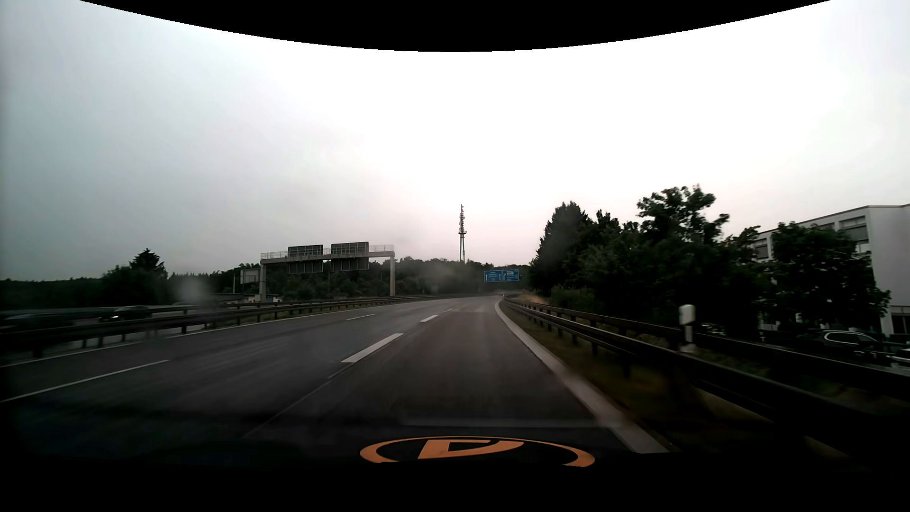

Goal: Follow the waypoints while adhering to traffic rules and regulations

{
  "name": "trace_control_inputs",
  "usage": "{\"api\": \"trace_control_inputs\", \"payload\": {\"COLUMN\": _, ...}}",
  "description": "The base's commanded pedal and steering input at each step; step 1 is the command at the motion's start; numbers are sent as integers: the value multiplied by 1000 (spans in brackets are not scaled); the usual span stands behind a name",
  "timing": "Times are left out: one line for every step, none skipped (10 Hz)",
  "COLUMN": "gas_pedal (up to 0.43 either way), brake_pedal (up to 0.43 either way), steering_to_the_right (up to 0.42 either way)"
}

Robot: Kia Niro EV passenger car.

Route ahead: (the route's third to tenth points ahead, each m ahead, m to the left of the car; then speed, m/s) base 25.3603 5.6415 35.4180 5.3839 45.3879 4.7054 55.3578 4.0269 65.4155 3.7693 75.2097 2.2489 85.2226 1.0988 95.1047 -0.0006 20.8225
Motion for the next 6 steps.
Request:
{"api": "trace_control_inputs", "payload": {"gas_pedal": 138, "brake_pedal": 0, "steering_to_the_right": 6}}
{"api": "trace_control_inputs", "payload": {"gas_pedal": 130, "brake_pedal": 0, "steering_to_the_right": 6}}
{"api": "trace_control_inputs", "payload": {"gas_pedal": 130, "brake_pedal": 0, "steering_to_the_right": 6}}
{"api": "trace_control_inputs", "payload": {"gas_pedal": 130, "brake_pedal": 0, "steering_to_the_right": 6}}
{"api": "trace_control_inputs", "payload": {"gas_pedal": 130, "brake_pedal": 0, "steering_to_the_right": 6}}
{"api": "trace_control_inputs", "payload": {"gas_pedal": 130, "brake_pedal": 0, "steering_to_the_right": 5}}
